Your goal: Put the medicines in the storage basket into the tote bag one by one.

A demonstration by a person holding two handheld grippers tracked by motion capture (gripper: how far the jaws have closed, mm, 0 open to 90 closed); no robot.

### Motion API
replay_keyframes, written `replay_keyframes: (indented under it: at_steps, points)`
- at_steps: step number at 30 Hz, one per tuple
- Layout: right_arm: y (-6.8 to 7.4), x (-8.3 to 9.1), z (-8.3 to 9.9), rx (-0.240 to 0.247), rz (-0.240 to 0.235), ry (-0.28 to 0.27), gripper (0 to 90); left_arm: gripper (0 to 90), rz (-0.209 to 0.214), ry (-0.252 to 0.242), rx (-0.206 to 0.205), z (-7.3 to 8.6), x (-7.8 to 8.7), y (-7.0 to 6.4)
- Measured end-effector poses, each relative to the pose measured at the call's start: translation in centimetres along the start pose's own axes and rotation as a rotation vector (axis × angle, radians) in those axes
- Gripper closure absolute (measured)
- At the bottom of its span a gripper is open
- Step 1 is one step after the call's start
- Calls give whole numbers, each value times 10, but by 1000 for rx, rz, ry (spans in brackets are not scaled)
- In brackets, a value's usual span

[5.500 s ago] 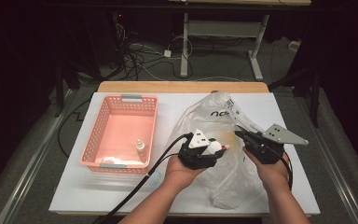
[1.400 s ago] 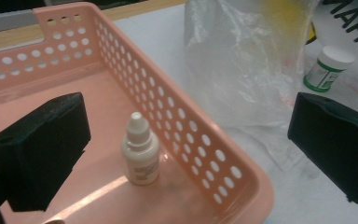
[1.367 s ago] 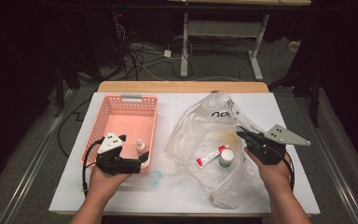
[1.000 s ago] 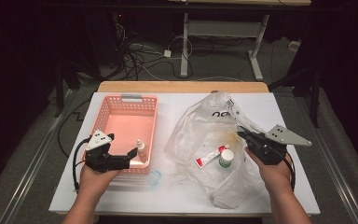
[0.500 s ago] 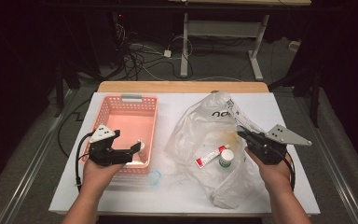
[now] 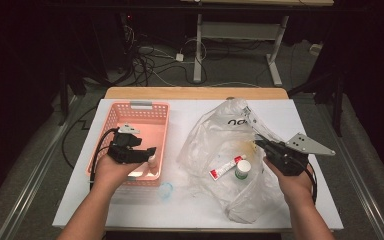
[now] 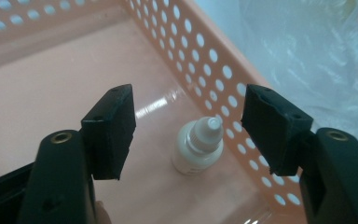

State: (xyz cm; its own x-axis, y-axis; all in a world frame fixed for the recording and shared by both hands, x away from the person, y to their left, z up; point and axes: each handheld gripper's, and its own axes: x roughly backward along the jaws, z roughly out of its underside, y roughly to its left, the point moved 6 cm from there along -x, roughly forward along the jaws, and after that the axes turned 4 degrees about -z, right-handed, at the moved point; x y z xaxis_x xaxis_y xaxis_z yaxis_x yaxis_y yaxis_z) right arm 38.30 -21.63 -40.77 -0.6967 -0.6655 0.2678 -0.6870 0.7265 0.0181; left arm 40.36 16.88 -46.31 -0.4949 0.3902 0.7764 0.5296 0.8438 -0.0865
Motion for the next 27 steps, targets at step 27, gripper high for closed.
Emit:
replay_keyframes:
  at_steps: [27]
  points:
    - [0, 3, -3, 5, 2, -8, 900, 577, -3, 278, -92, 2, -24, -6]
